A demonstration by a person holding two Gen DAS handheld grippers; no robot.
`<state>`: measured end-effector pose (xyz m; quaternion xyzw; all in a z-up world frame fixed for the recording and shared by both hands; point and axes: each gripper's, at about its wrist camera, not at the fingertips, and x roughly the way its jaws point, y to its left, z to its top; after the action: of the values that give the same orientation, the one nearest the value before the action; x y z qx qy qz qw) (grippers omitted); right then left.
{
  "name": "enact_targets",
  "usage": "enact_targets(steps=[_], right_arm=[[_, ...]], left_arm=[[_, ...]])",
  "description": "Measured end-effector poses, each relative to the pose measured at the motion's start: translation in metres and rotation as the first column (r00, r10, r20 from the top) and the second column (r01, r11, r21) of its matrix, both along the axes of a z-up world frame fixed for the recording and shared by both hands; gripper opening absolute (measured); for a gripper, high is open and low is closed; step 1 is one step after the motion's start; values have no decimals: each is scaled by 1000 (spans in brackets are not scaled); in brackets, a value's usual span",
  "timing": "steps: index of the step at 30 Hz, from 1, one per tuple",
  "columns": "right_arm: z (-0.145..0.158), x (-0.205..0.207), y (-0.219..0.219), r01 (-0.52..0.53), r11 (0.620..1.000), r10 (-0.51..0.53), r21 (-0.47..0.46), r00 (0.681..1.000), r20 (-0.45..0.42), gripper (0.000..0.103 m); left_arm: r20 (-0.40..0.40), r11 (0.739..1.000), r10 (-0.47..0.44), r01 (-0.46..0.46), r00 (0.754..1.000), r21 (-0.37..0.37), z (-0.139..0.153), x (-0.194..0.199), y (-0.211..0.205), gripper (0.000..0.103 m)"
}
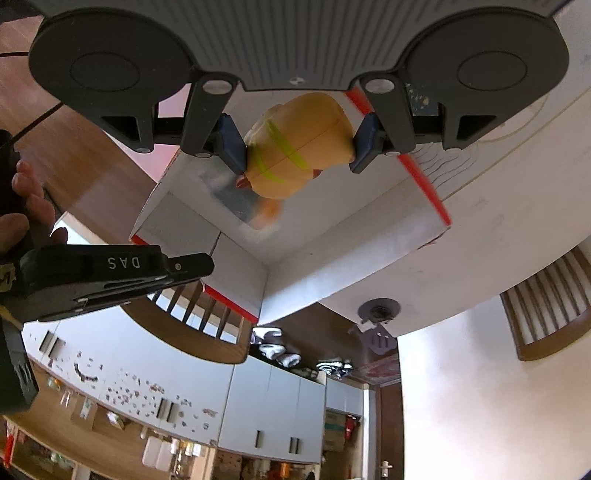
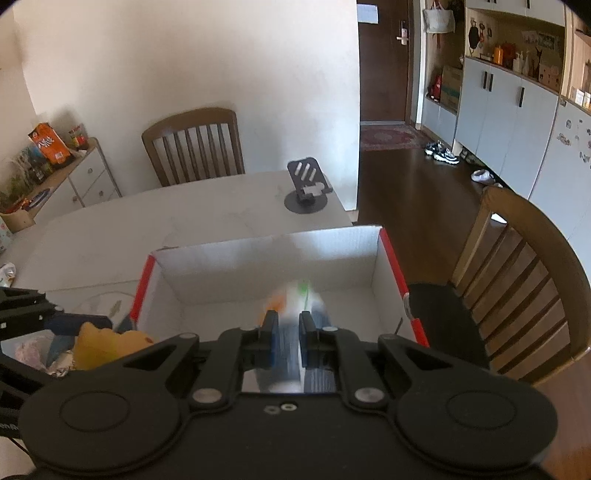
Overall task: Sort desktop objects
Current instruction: 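Open right gripper dropping bottle into red box while left gripper releases toy chick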
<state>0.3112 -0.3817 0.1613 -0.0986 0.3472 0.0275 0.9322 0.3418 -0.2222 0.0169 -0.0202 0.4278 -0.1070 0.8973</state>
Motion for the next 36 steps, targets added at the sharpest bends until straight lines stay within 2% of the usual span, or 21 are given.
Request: enact_targets(steps=[7,17,20,29,33,36], right_arm=[[-15,16,-7,24,1000,-24,-4,999,-44,10],[-49,28,-14,49,999,-50,-10,990,-132,10],[-52,30,-15,57,998,-58,-13,989,-139,12],[-56,28,-18,71,997,-74,-22,987,-145,20],[-56,28,-20,77,997,-79,-21,986,-145,21],[-56,28,-19,80,997,-83,-23,986,-145,22]], left_arm=[[-75,998,-47,49,996,25,-28,26,-14,60],[-165,996,-85,90,983,25,-59,39,-24,60],[-176,993,-100,110,979,47,-63,40,-29,60],[-195,994,-100,109,976,33,-67,46,-27,63],[-185,993,-96,106,978,43,-66,46,-27,79],[-173,993,-97,108,980,52,-63,44,-28,83]])
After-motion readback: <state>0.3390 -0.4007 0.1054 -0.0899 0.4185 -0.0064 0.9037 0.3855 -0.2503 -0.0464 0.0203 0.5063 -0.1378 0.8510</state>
